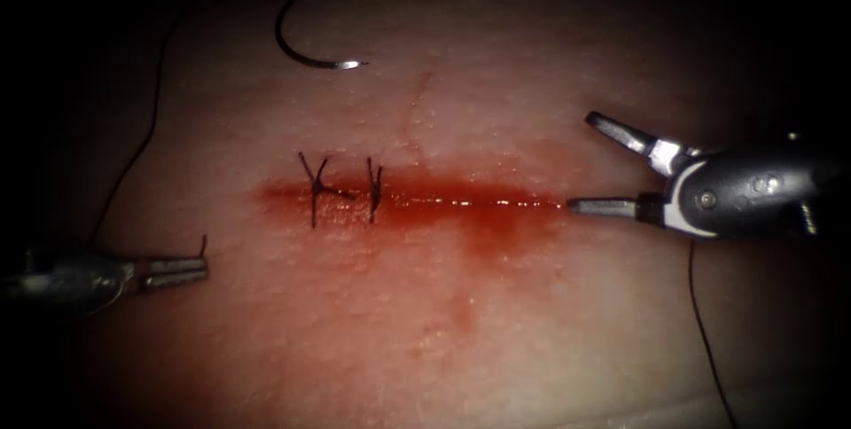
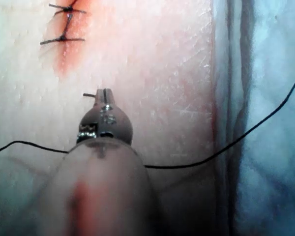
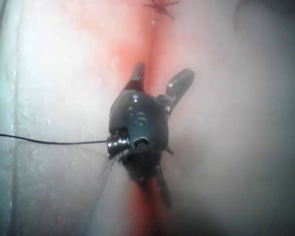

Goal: Wound Closure
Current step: With the right gripper cut the suture, then with the left tool grab the suture needle near the tip.

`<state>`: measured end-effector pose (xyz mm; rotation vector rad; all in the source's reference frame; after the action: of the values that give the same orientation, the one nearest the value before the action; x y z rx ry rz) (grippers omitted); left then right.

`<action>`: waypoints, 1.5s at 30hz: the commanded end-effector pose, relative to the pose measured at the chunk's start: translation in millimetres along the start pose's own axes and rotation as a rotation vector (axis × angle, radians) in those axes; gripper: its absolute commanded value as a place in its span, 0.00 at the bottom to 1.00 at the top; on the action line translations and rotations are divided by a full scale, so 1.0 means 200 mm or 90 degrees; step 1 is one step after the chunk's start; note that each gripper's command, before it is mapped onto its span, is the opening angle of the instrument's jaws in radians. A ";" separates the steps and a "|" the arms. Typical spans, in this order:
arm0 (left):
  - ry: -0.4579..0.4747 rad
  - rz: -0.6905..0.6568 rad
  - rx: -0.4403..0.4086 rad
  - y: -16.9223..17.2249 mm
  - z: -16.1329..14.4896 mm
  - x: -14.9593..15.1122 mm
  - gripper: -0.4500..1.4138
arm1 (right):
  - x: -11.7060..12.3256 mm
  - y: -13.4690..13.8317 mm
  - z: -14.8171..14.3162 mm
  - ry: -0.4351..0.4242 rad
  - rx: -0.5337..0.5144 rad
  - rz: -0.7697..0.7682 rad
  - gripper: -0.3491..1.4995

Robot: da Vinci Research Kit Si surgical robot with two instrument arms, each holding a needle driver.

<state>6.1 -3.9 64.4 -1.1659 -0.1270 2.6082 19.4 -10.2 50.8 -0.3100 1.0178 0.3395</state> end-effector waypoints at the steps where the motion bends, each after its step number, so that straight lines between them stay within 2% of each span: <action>1: -0.005 -0.010 0.000 0.000 0.005 -0.002 0.23 | -0.001 -0.003 0.004 0.000 0.001 0.003 0.88; 2: -0.011 -0.029 -0.003 0.000 0.006 -0.003 0.31 | -0.001 -0.004 0.004 -0.001 0.002 0.007 0.89; 3: -0.022 -0.070 -0.005 0.000 0.007 -0.005 0.43 | -0.001 -0.005 0.004 -0.005 0.005 0.005 0.89; 7: -0.057 -0.082 -0.022 0.002 0.008 -0.008 0.62 | -0.002 -0.007 0.004 -0.008 0.017 0.009 0.89; 12: -0.056 -0.089 -0.028 0.003 0.004 -0.002 0.63 | -0.005 -0.010 0.004 -0.006 0.024 0.008 0.87; 17: 0.002 -0.090 -0.024 -0.003 0.000 0.017 0.63 | -0.005 -0.010 0.004 -0.007 0.028 0.011 0.87; 21: 0.029 -0.079 -0.008 -0.015 0.000 0.033 0.62 | -0.005 -0.011 0.003 -0.009 0.029 0.019 0.88; 24: 0.063 -0.064 0.021 -0.033 0.004 0.050 0.62 | -0.004 -0.012 0.002 -0.008 0.028 0.022 0.88; 27: 0.072 -0.050 0.041 -0.043 0.009 0.056 0.58 | -0.005 -0.013 0.002 -0.008 0.027 0.024 0.88; 33: -0.011 0.023 0.135 -0.063 0.036 0.060 0.44 | -0.006 -0.015 0.003 -0.008 0.024 0.030 0.87; 35: -0.027 0.031 0.149 -0.066 0.042 0.059 0.44 | -0.006 -0.016 0.003 -0.008 0.023 0.033 0.87; 36: -0.059 0.036 0.156 -0.071 0.048 0.058 0.48 | -0.006 -0.016 0.004 -0.009 0.024 0.032 0.87; 37: -0.082 0.037 0.160 -0.075 0.052 0.056 0.52 | -0.006 -0.017 0.003 -0.010 0.025 0.032 0.87; 42: -0.120 0.043 0.165 -0.083 0.060 0.049 0.53 | -0.007 -0.017 0.003 -0.010 0.025 0.031 0.87; 45: -0.147 0.057 0.135 -0.087 0.063 0.044 0.52 | -0.007 -0.017 0.003 -0.011 0.026 0.031 0.87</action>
<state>-4.4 15.6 69.8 -0.8038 0.1362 2.7480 20.0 -13.2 52.0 -0.2459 1.0129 0.3648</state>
